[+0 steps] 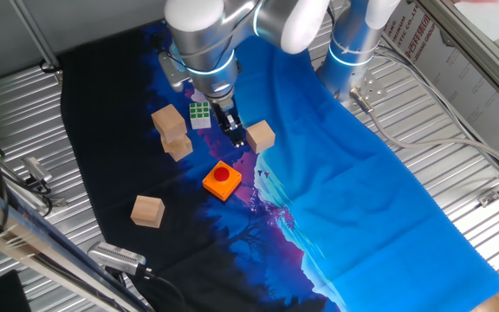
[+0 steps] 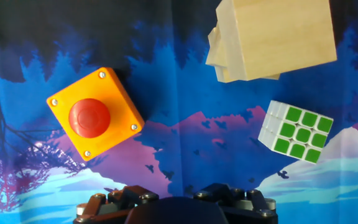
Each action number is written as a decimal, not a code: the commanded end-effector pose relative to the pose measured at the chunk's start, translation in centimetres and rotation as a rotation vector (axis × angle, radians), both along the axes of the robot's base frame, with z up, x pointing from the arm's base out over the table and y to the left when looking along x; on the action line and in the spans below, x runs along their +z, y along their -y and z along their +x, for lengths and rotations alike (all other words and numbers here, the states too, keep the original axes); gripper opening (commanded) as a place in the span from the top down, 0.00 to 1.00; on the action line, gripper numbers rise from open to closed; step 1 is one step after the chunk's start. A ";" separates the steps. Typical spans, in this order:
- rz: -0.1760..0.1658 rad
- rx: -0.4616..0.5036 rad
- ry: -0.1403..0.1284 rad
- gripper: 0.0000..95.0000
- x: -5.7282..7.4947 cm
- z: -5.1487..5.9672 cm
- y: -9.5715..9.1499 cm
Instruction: Stack the blocks in a vertical line of five
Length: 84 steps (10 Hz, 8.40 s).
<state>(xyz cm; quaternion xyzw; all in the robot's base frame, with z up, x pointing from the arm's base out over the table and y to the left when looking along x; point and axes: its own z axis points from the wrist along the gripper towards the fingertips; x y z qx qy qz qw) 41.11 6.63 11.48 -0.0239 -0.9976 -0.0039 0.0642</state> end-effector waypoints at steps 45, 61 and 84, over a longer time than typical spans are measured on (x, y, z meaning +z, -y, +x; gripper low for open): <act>-0.043 -0.053 0.011 1.00 -1.7 -5.0 -1.9; -0.034 -0.019 0.021 0.00 -2.2 -6.5 -0.7; -0.009 -0.030 -0.017 0.40 -6.5 -6.5 0.4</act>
